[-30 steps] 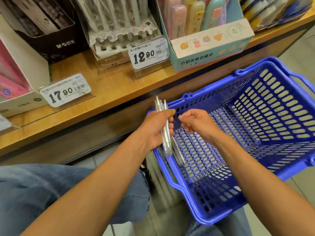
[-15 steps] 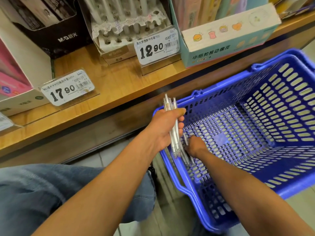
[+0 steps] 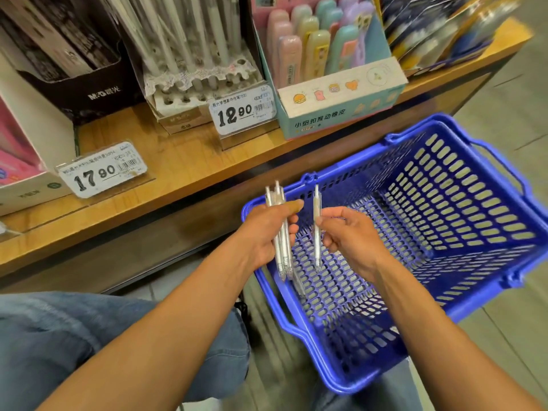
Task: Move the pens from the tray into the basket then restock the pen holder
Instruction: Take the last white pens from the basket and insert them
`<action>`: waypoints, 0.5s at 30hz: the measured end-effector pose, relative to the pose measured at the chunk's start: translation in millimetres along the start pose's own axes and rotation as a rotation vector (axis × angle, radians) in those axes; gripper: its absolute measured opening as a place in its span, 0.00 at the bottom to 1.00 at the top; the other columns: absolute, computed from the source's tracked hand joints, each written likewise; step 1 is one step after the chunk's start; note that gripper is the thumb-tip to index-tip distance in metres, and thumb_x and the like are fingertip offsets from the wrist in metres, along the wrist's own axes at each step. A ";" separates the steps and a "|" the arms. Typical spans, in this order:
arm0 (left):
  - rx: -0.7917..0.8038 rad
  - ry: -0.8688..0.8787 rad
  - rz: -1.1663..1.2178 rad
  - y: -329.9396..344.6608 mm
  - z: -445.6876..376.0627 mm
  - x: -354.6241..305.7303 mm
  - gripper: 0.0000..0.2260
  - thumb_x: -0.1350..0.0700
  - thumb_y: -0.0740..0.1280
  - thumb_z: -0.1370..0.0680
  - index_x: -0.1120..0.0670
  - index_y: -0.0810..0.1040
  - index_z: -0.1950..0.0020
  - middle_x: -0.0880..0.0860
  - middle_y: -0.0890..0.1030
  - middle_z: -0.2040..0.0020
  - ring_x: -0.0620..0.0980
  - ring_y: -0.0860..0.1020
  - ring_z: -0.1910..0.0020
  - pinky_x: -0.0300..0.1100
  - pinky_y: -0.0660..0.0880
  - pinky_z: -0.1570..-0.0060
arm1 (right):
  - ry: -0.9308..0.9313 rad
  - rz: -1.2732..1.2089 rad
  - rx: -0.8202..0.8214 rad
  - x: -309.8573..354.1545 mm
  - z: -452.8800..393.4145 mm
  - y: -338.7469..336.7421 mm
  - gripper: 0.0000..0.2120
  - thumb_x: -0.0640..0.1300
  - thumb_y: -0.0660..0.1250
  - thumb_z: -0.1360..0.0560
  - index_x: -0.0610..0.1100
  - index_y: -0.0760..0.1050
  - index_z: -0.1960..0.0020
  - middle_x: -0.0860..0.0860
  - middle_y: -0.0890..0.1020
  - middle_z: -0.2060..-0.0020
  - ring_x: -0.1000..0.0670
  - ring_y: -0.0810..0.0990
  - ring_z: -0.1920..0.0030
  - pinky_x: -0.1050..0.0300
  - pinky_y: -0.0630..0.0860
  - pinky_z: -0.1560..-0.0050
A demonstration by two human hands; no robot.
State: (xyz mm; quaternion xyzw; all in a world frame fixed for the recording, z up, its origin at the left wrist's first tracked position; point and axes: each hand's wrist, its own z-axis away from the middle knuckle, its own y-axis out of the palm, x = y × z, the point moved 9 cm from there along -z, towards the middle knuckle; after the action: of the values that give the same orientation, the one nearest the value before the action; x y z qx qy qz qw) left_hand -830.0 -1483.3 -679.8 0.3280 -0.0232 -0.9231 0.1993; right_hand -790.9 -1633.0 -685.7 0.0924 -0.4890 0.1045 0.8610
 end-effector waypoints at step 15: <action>0.064 0.015 0.110 -2.3 -1.5 -4.7 0.09 0.62 0.66 0.22 0.61 0.73 0.61 0.56 0.73 0.71 0.49 0.72 0.78 0.39 0.71 0.77 | 0.083 -0.102 0.266 7.6 -1.6 48.7 0.05 0.41 0.69 0.25 0.39 0.79 0.54 0.44 0.81 0.64 0.52 0.76 0.73 0.63 0.71 0.73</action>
State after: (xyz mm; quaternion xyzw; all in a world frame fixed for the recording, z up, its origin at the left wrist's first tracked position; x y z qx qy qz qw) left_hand -826.6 -1479.2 -678.5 0.3393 -0.0692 -0.9071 0.2393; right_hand -799.0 -1585.1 -677.2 0.2258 -0.4298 0.1283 0.8648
